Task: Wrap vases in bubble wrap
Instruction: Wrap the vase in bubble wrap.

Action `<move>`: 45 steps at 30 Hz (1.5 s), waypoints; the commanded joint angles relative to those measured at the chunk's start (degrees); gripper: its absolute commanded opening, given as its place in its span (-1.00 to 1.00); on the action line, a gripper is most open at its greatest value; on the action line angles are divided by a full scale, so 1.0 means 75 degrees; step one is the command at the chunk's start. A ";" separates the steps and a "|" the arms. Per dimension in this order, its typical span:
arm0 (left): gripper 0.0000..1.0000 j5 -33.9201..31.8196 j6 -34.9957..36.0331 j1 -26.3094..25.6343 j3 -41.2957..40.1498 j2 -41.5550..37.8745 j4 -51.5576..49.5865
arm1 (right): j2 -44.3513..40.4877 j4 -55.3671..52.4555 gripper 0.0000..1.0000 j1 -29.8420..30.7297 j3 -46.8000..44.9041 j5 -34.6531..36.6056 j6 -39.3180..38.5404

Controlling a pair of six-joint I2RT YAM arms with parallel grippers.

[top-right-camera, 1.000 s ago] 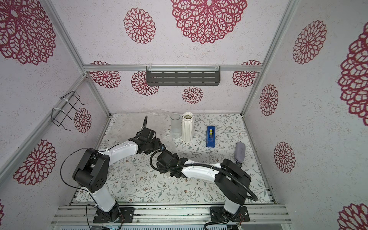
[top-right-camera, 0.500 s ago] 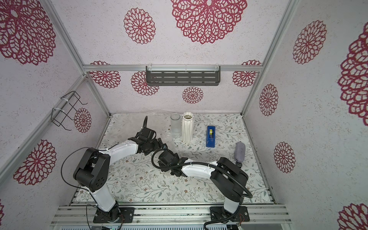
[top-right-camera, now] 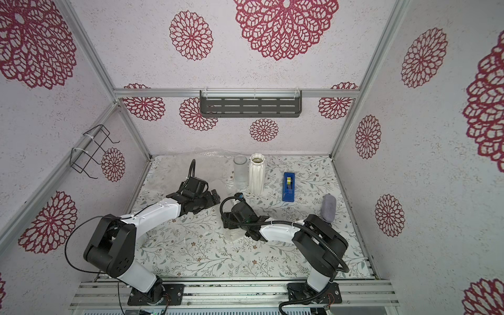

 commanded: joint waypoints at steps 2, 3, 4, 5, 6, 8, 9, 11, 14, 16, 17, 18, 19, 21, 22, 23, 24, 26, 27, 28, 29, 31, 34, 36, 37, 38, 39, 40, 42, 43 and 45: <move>0.82 0.0281 -0.0004 -0.0012 0.0038 0.0204 0.0369 | 0.0263 0.0142 0.52 0.0016 -0.0374 -0.1294 0.0859; 0.81 0.0336 -0.0012 -0.0011 0.0056 0.0250 0.0376 | 0.0266 0.0204 0.52 -0.0008 -0.0414 -0.1303 0.0927; 0.80 0.0380 -0.0021 -0.0012 0.0079 0.0293 0.0398 | 0.0268 0.0240 0.52 -0.0026 -0.0452 -0.1326 0.0966; 0.78 0.0421 -0.0021 -0.0014 0.0114 0.0354 0.0386 | 0.0269 0.0270 0.52 -0.0040 -0.0461 -0.1322 0.0989; 0.77 0.0406 -0.0021 -0.0022 0.0169 0.0431 0.0310 | 0.0276 0.0277 0.52 -0.0043 -0.0488 -0.1316 0.1020; 0.73 0.0402 -0.0018 -0.0018 0.0248 0.0566 0.0204 | 0.0277 0.0328 0.52 -0.0068 -0.0529 -0.1322 0.1072; 0.72 0.0413 -0.0027 -0.0012 0.0270 0.0649 0.0184 | 0.0274 0.0336 0.52 -0.0078 -0.0543 -0.1323 0.1095; 0.68 0.0440 -0.0056 -0.0018 0.0306 0.0802 0.0148 | 0.0281 0.0339 0.53 -0.0078 -0.0548 -0.1330 0.1089; 0.63 0.0429 -0.0068 -0.0023 0.0418 0.1024 0.0005 | 0.0202 0.0273 0.59 -0.0078 -0.0550 -0.1266 0.1030; 0.60 0.0341 -0.0062 -0.0046 0.0469 0.1104 -0.0108 | 0.0102 0.0079 0.63 -0.0087 -0.0496 -0.1166 0.0857; 0.59 0.0291 -0.0051 -0.0057 0.0472 0.1126 -0.0134 | 0.0017 -0.0041 0.67 -0.0091 -0.0458 -0.1127 0.0727; 0.58 0.0233 -0.0045 -0.0069 0.0470 0.1144 -0.0172 | -0.0080 -0.0172 0.70 -0.0111 -0.0434 -0.1085 0.0591; 0.57 0.0193 -0.0022 -0.0069 0.0472 0.1154 -0.0196 | -0.0183 -0.0280 0.73 -0.0109 -0.0404 -0.1038 0.0491; 0.56 0.0169 0.0041 -0.0096 0.0512 0.1197 -0.0247 | -0.0454 -0.0244 0.85 -0.0161 -0.0419 -0.1140 0.0203; 0.55 0.0162 0.0080 -0.0113 0.0559 0.1239 -0.0304 | -0.0579 -0.0003 0.87 -0.0206 -0.0485 -0.1378 0.0072; 0.55 0.0137 0.0105 -0.0122 0.0620 0.1290 -0.0375 | -0.0729 0.0203 0.97 -0.0277 -0.0542 -0.1605 -0.0048; 0.55 0.0122 0.0119 -0.0142 0.0664 0.1326 -0.0425 | -0.0880 0.0198 0.97 -0.0357 -0.0530 -0.1645 -0.0118; 0.55 0.0130 0.0141 -0.0162 0.0705 0.1380 -0.0455 | -0.1090 -0.0059 0.97 -0.0544 -0.0470 -0.1479 -0.0263; 0.55 0.0111 0.0137 -0.0174 0.0733 0.1397 -0.0467 | -0.1156 -0.0190 0.97 -0.0680 -0.0427 -0.1397 -0.0308; 0.54 0.0092 0.0143 -0.0193 0.0752 0.1418 -0.0494 | -0.1191 -0.0248 0.95 -0.0817 -0.0432 -0.1356 -0.0299; 0.54 0.0071 0.0152 -0.0206 0.0777 0.1428 -0.0512 | -0.1219 -0.0268 0.93 -0.1014 -0.0464 -0.1370 -0.0265; 0.54 0.0051 0.0155 -0.0222 0.0778 0.1424 -0.0526 | -0.1243 -0.0128 0.86 -0.1385 -0.0585 -0.1482 -0.0122; 0.54 0.0013 0.0166 -0.0240 0.0768 0.1409 -0.0540 | -0.1126 0.0248 0.75 -0.1937 -0.0731 -0.1757 0.0162; 0.54 0.0004 0.0178 -0.0257 0.0780 0.1422 -0.0557 | -0.0853 0.0412 0.64 -0.2217 -0.0674 -0.1936 0.0241; 0.54 0.0007 0.0178 -0.0249 0.0777 0.1426 -0.0556 | -0.0698 0.0455 0.59 -0.2310 -0.0604 -0.1990 0.0253; 0.54 -0.0002 0.0172 -0.0257 0.0777 0.1418 -0.0546 | -0.0487 0.0514 0.52 -0.2393 -0.0510 -0.2043 0.0259; 0.54 -0.0006 0.0166 -0.0257 0.0777 0.1417 -0.0540 | -0.0303 0.0605 0.45 -0.2455 -0.0427 -0.2105 0.0253; 0.54 -0.0008 0.0144 -0.0257 0.0779 0.1429 -0.0546 | -0.0044 0.0725 0.36 -0.2530 -0.0328 -0.2205 0.0290; 0.54 -0.0007 0.0144 -0.0268 0.0789 0.1420 -0.0538 | 0.0408 0.0987 0.25 -0.2651 -0.0112 -0.2454 0.0402; 0.55 -0.0016 0.0143 -0.0290 0.0795 0.1412 -0.0558 | 0.0629 0.1119 0.22 -0.2695 0.0000 -0.2537 0.0466; 0.54 -0.0028 0.0143 -0.0286 0.0790 0.1392 -0.0554 | 0.1055 0.1271 0.18 -0.2726 0.0268 -0.2660 0.0531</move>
